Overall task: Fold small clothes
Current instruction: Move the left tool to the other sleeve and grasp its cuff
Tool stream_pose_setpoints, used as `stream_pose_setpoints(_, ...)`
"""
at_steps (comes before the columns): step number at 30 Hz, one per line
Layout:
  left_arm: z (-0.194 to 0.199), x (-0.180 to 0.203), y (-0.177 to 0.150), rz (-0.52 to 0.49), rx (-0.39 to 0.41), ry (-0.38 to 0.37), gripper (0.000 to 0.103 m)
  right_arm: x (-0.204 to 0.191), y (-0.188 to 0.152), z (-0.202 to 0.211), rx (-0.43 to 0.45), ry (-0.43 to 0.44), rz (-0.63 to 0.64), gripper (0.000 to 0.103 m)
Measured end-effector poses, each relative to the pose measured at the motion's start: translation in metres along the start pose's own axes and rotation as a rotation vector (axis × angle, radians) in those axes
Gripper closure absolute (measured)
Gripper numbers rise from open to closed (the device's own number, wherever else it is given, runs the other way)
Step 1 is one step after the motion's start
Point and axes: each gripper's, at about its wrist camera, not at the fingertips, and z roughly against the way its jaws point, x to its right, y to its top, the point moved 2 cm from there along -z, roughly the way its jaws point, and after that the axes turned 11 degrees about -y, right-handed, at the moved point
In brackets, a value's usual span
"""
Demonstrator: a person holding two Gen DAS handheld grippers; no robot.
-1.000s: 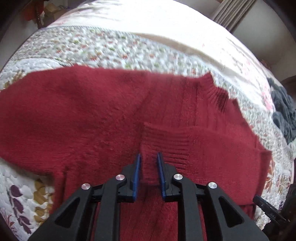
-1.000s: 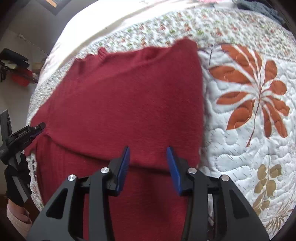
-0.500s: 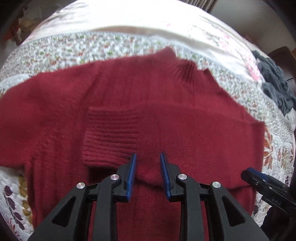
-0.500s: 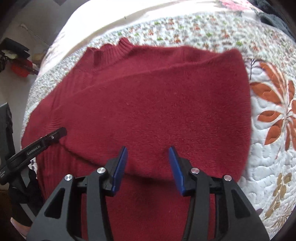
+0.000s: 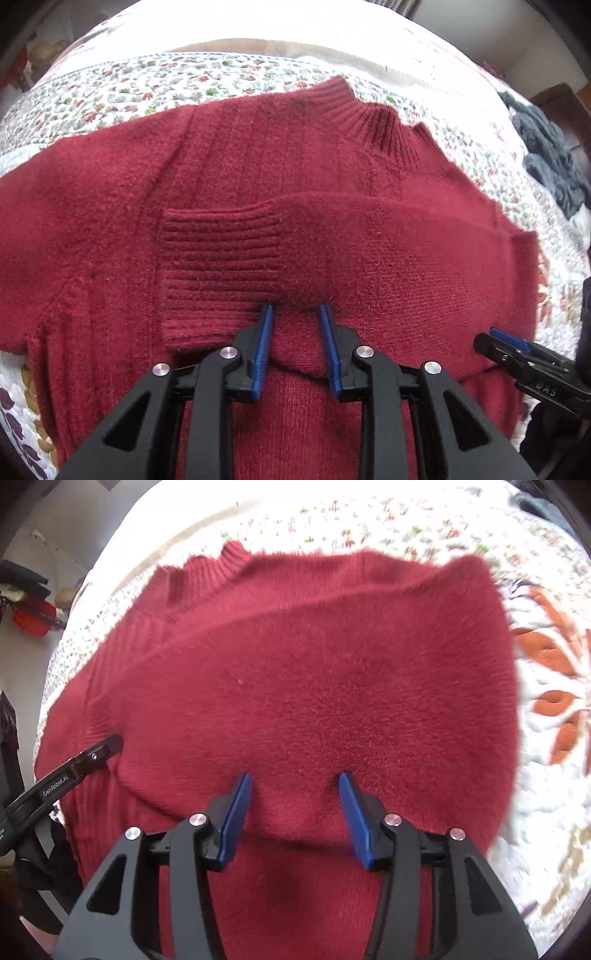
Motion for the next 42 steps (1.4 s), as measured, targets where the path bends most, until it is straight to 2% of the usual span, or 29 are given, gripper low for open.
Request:
stream_pose_setpoints(1, 0.009, -0.004, 0.0, 0.005, 0.018, 0.001, 0.076, -0.001, 0.0, 0.009, 0.023, 0.012, -0.004, 0.053)
stream_pose_setpoints(4, 0.047, -0.021, -0.008, 0.024, 0.092, 0.007, 0.06, -0.011, -0.006, 0.037, 0.068, 0.057, -0.006, 0.048)
stream_pose_setpoints(9, 0.096, -0.091, -0.033, 0.145, 0.139, 0.084, 0.059, -0.037, -0.025, 0.046, 0.071, 0.066, 0.049, 0.048)
stream_pose_setpoints(15, 0.149, -0.195, -0.061, 0.331, 0.204, 0.171, 0.059, -0.083, -0.05, 0.034, 0.018, 0.095, 0.115, 0.047)
stream_pose_setpoints(23, 0.191, -0.304, -0.08, 0.595, 0.36, 0.106, 0.059, -0.122, -0.066, 0.017, -0.025, 0.098, 0.175, 0.047)
stream_pose_setpoints(29, 0.199, -0.37, -0.084, 0.784, 0.471, -0.065, 0.059, -0.13, -0.067, 0.009, -0.018, 0.059, 0.189, 0.046)
stream_pose_setpoints(36, 0.202, -0.417, -0.071, 0.881, 0.532, -0.158, 0.06, -0.132, -0.069, 0.002, -0.011, 0.037, 0.183, 0.043)
stream_pose_setpoints(42, 0.205, -0.431, -0.063, 0.894, 0.55, -0.157, 0.067, -0.146, -0.068, -0.004, 0.007, -0.005, 0.223, 0.038)
